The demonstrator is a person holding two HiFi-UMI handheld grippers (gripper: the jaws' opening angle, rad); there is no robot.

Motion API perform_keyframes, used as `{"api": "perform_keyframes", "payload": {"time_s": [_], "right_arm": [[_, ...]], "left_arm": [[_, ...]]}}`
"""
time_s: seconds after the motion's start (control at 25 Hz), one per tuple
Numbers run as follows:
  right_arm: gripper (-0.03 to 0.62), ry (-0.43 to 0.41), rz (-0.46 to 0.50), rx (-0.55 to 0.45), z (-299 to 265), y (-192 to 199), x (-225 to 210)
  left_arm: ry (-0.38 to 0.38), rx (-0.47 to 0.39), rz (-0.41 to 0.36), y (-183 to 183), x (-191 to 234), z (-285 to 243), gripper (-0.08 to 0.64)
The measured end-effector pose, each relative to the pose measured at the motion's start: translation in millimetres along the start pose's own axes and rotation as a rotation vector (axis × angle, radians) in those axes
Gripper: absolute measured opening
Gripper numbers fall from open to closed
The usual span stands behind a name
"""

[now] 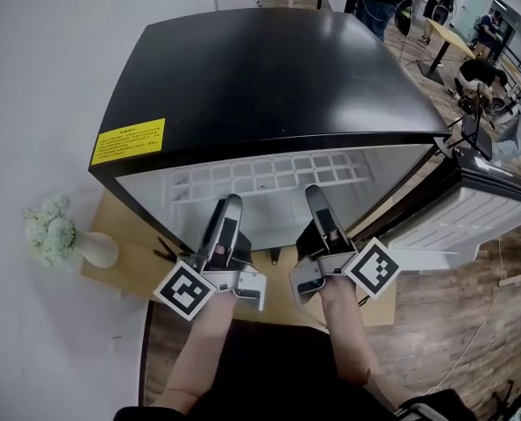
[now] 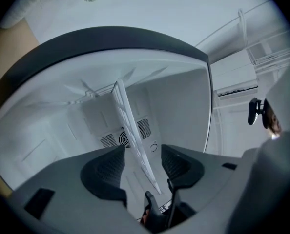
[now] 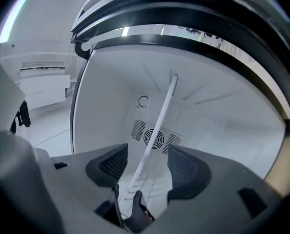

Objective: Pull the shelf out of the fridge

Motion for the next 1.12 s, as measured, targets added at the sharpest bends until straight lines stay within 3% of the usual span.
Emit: {"api": "perform_keyframes", "payload": {"time_s": [0.24,0.56,0.76,0.84,0.96,1.12], "right_arm": [[0.222,-0.031,-0.12,-0.004,-20,-8,-6],[0.213,-0.027,-0.173,-0.024,-47,-16,-8],[0.105,0.025,-0.156,-0.033,-55,-26,-12],[0.034,0.05,-0.222,-0.058,-55,-26,-18],[0.028,0.039,-0.333,-0.104,-54,-24,-22],[0.026,0.049,-0.333,-0.116,-54,-23,-22]], "left_arm": [[-0.007,-0.05,0.032,-7,4,-17,0.212],[-0.033,-0.1,0.082,-17,14,-36,0.212],[-0.051,-0.132,0.093,-21,18,-42,0.208],[-0.065,-0.149,0.104,-24,21,-42,0.146],[-0.086,-0.148,0.124,-25,25,-43,0.08],[-0.101,-0.141,0.116,-25,25,-42,0.078]]}}
Point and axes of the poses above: the fingertips, and each gripper's own axes: z backward along the fingers, x to its left, y out of its underside, the point moved 5 cm from there along z, backward along the fingers, and after that the axes turned 6 degrees about -z, right-handed, at the moved point
